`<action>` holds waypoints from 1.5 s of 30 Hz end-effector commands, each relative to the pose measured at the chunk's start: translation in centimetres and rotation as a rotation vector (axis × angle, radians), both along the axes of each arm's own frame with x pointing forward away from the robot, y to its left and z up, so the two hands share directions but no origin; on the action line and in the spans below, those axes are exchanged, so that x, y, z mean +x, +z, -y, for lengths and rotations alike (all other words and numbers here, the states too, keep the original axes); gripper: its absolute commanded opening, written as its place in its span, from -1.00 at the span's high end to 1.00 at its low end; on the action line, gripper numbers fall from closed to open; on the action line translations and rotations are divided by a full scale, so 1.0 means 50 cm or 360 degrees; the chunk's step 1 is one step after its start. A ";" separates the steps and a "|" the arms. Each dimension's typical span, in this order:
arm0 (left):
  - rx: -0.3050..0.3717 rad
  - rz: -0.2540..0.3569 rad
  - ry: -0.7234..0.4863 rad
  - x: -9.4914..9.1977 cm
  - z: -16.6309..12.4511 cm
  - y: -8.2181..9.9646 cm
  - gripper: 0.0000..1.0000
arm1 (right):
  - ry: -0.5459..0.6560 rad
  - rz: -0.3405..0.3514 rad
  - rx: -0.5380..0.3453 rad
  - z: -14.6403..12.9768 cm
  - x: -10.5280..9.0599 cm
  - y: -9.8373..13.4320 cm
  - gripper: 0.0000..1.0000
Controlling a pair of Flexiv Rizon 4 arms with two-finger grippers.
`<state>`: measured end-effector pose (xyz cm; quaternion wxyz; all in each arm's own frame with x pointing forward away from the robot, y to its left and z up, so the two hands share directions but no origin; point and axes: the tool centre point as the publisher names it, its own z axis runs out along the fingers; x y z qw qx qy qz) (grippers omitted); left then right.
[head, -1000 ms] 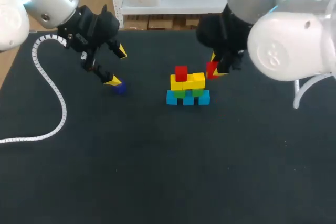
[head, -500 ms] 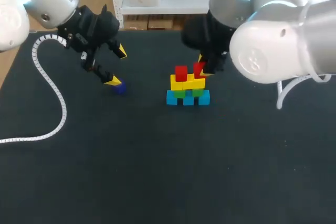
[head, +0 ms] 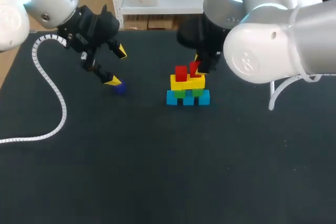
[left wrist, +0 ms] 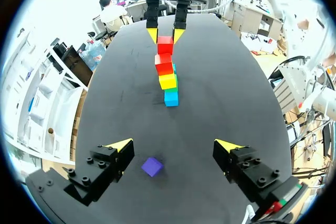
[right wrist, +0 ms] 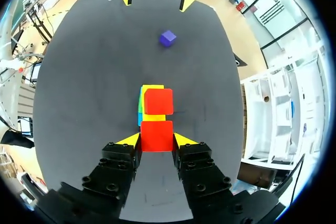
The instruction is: Place the blue cubes, place green cubes on the blue cubes, place the yellow cubes on the green cubes, then place the red cubes on the yellow cubes, and place purple cube on the red cubes.
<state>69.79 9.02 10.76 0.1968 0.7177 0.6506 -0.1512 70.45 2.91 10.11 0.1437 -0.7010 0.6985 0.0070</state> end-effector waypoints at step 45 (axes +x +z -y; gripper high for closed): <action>-0.0003 0.0001 -0.0006 0.002 -0.001 -0.001 -1.00 | 0.0020 -0.0145 0.0105 -0.015 0.020 -0.016 1.00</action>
